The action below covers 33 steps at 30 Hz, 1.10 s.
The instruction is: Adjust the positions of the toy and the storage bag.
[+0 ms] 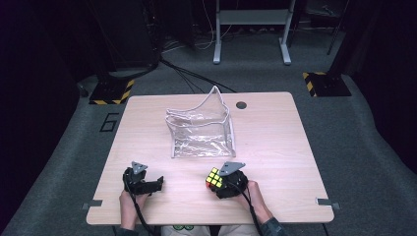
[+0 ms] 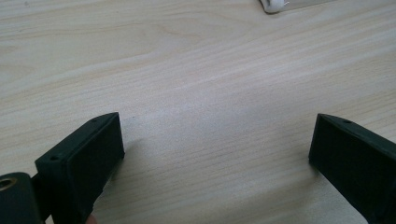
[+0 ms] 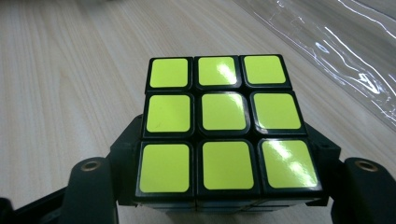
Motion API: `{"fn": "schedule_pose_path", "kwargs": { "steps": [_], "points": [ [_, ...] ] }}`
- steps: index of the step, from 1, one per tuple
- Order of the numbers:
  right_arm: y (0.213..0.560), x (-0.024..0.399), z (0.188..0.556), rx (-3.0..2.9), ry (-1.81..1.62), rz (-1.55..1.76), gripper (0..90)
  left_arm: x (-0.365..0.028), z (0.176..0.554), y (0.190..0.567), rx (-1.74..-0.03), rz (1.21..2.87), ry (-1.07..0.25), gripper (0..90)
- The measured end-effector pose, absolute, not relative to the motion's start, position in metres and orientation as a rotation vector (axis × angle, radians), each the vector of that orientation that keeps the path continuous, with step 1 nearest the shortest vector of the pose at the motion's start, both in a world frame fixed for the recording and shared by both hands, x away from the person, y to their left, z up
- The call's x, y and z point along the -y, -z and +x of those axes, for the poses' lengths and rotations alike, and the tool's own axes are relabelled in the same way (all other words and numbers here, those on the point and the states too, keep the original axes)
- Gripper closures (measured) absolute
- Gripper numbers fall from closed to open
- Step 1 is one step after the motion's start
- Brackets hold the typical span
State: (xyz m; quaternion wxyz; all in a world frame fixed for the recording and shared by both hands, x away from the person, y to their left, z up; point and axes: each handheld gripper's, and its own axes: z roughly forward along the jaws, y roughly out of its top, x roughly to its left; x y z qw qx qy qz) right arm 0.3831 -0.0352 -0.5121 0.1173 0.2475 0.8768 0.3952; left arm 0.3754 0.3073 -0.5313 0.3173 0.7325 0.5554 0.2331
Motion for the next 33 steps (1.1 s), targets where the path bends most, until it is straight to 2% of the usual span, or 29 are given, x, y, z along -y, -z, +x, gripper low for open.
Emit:
{"fn": "schedule_pose_path", "kwargs": {
  "steps": [8,10,13,15,33],
  "points": [
    [0.514,0.034,0.385,-2.569,-1.168,0.759,31.9,-0.307,0.375,0.531,-1.462,1.927,-0.614,3.2],
    [0.514,0.034,0.385,-2.566,-1.169,0.766,28.4,-0.307,0.375,0.531,-1.462,1.927,-0.614,3.2],
    [0.514,0.037,0.385,-2.557,-1.211,0.809,17.4,-0.307,0.375,0.531,-1.463,1.927,-0.614,3.2],
    [0.513,0.038,0.384,-2.556,-1.217,0.807,15.6,-0.307,0.375,0.531,-1.464,1.926,-0.614,3.1],
    [0.496,0.066,0.382,-2.515,-1.259,0.882,6.7,-0.307,0.375,0.531,-1.466,1.928,-0.611,3.0]
  ]
}}
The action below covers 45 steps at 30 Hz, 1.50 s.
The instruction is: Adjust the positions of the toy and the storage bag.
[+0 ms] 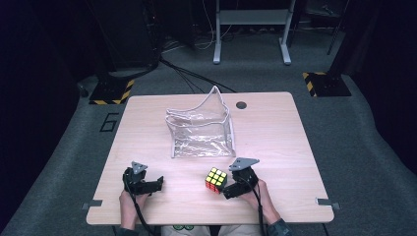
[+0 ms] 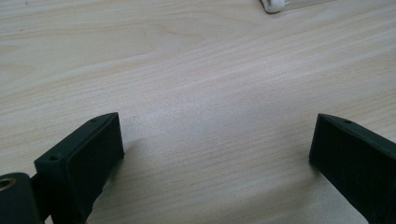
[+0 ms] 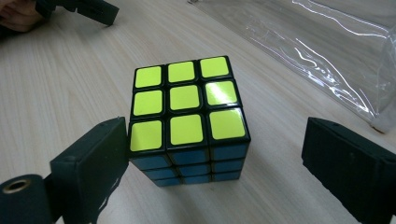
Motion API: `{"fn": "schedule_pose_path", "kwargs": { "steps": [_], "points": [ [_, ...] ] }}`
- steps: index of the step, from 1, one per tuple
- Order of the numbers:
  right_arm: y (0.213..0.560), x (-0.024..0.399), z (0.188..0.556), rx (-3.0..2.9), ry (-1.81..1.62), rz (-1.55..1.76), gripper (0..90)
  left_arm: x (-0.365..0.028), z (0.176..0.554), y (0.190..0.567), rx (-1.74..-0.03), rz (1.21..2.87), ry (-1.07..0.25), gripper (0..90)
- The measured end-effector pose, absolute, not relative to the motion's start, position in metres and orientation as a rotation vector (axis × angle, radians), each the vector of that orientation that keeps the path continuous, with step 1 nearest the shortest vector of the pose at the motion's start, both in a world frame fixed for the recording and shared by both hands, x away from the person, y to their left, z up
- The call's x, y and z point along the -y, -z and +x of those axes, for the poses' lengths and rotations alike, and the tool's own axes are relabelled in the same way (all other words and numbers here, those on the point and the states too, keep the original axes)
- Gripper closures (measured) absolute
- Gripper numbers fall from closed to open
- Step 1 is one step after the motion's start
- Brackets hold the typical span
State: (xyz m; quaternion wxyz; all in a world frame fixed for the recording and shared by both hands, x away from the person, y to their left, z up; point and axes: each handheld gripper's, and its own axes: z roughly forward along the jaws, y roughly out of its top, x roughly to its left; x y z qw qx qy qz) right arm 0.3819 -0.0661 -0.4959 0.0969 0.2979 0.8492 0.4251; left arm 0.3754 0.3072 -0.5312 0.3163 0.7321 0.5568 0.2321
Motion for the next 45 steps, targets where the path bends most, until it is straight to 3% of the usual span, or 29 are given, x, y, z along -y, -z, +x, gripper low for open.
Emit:
{"fn": "schedule_pose_path", "kwargs": {
  "steps": [26,45],
  "points": [
    [0.464,0.089,0.386,-2.464,-1.286,0.932,6.4,-0.307,0.379,0.528,-1.416,1.943,-0.54,0.9],
    [0.444,0.097,0.409,-2.449,-1.265,0.987,7.4,-0.303,0.398,0.492,-1.302,1.948,-0.461,3.9]
  ]
}}
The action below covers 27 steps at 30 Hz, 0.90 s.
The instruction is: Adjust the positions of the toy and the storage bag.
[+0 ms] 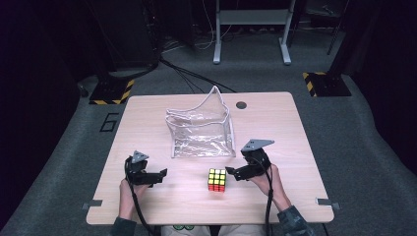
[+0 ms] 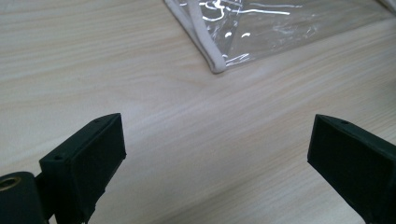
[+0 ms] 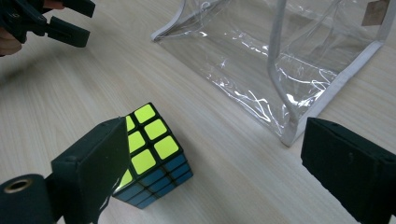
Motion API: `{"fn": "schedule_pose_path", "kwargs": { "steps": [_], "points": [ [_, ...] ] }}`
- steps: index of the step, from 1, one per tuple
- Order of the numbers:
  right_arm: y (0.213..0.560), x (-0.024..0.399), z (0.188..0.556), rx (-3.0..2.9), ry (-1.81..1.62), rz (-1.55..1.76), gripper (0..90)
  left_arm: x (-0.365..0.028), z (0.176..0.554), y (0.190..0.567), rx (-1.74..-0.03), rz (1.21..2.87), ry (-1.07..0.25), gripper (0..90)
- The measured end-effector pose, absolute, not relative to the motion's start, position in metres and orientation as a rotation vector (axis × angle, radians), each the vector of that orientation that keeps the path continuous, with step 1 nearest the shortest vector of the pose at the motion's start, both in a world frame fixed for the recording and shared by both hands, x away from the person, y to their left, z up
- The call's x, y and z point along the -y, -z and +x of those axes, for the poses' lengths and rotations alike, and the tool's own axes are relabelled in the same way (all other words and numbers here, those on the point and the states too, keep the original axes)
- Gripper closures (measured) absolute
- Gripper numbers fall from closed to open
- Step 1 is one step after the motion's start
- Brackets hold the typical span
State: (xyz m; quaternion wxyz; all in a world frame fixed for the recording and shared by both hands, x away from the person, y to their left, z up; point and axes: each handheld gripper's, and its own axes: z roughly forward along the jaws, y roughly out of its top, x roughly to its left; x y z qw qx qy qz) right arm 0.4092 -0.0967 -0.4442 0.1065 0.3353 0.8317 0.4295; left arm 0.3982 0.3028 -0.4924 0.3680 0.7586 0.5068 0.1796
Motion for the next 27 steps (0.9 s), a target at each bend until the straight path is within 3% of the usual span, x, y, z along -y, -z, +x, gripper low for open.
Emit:
{"fn": "schedule_pose_path", "kwargs": {
  "steps": [27],
  "points": [
    [0.403,0.101,0.438,-2.423,-1.285,1.001,7.7,-0.29,0.444,0.436,-1.186,1.936,-0.447,8.6]
  ]
}}
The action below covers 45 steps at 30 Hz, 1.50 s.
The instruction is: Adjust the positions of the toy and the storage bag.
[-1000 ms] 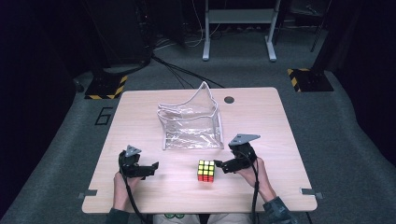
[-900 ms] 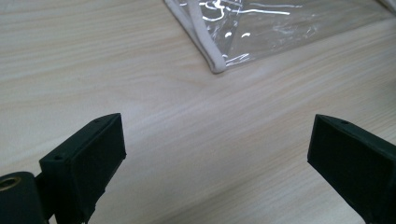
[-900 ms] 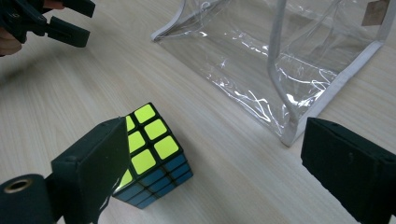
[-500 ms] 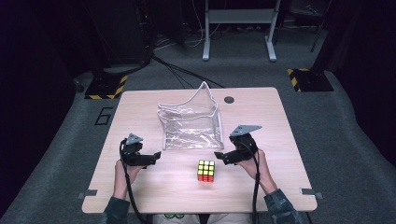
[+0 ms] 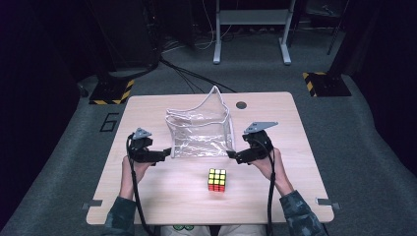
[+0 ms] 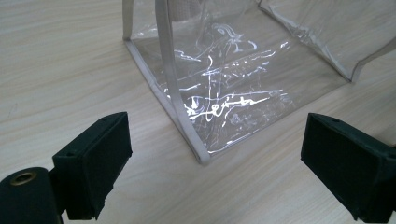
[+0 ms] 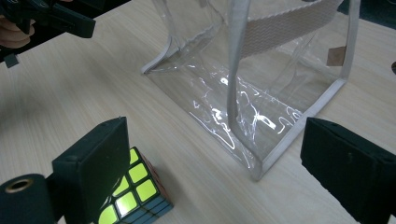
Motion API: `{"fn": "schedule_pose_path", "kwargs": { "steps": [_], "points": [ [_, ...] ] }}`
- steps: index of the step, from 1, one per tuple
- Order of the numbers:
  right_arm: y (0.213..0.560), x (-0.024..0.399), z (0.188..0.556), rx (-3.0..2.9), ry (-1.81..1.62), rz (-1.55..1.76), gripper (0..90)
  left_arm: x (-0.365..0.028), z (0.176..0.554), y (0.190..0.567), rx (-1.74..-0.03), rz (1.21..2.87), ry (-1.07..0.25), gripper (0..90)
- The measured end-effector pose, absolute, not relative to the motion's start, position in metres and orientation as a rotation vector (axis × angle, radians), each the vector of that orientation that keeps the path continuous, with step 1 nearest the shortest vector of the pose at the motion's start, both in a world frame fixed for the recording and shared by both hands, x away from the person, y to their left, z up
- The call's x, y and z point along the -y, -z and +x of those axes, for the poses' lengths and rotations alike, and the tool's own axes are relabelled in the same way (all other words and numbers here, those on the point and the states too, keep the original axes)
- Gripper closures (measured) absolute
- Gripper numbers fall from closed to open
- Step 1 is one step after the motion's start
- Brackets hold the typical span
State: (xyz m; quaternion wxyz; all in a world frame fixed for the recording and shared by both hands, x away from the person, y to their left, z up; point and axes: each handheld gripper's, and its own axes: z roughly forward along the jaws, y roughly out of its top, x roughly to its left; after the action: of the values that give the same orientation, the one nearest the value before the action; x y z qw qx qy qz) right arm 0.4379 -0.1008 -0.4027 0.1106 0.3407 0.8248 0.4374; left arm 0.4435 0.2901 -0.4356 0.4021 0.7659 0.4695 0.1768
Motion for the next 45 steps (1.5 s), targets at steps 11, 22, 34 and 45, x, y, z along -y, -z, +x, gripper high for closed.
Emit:
{"fn": "schedule_pose_path", "kwargs": {
  "steps": [11,22,34,45],
  "points": [
    [0.386,0.102,0.449,-2.41,-1.305,0.99,7.9,-0.286,0.46,0.414,-1.159,1.922,-0.461,10.0],
    [0.365,0.101,0.461,-2.388,-1.329,0.986,8.1,-0.281,0.482,0.389,-1.127,1.921,-0.471,13.6],
    [0.345,0.098,0.477,-2.37,-1.345,0.99,8.5,-0.282,0.51,0.373,-1.142,1.909,-0.467,22.1],
    [0.332,0.087,0.495,-2.364,-1.334,0.984,9.5,-0.276,0.525,0.374,-1.135,1.968,-0.476,36.5]
  ]
}}
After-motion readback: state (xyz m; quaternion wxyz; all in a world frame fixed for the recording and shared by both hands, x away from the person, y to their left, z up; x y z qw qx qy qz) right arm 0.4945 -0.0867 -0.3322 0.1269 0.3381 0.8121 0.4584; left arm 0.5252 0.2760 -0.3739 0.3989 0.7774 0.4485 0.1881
